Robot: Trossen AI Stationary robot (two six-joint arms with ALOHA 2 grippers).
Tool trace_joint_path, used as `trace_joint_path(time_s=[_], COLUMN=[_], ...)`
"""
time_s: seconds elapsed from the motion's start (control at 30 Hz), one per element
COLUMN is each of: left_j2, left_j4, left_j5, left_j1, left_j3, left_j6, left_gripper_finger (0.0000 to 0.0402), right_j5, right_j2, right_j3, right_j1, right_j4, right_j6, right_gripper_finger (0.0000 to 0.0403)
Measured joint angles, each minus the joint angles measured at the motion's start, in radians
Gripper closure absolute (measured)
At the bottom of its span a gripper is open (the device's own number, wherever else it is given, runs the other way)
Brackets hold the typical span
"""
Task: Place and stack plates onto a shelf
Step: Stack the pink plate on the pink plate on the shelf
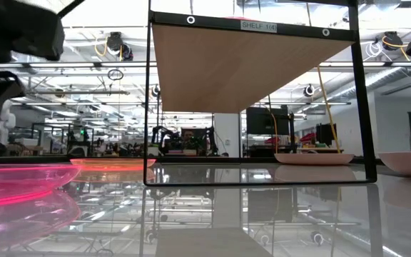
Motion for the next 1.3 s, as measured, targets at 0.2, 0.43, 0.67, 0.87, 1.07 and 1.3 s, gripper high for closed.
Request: trace_joint_path(time_s=[0.2,0.43,0.67,0.87,1.07,1.3], left_j2=[0.0,0.0,-0.003,-0.002,-0.001,0.001], left_j4=[0.0,0.099,0.19,0.216,0.223,0.223], left_j5=[0.01,0.031,0.053,0.073,0.105,0.115], left_j1=[0.017,0.034,0.038,0.038,0.039,0.038], left_j3=[-0.012,-0.099,-0.136,-0.136,-0.136,-0.137], left_j6=[-0.021,-0.091,-0.099,-0.087,-0.088,-0.04], left_gripper_finger=[0.0195,0.0195,0.0195,0.0195,0.0254,0.0345], right_j5=[0.0,0.0,-0.003,-0.004,-0.003,-0.003], right_j2=[0.0,0.0,0.0,0.0,0.0,0.0], right_j3=[0.0,0.0,0.0,0.0,0.0,0.0], right_j1=[0.0,0.0,0.0,0.0,0.0,0.0], right_j4=[0.001,0.001,0.001,0.001,0.001,0.001], right_j6=[-0.008,-0.011,-0.042,-0.042,-0.042,-0.045], right_gripper_finger=[0.0314,0.0314,0.0314,0.0314,0.0314,0.0314])
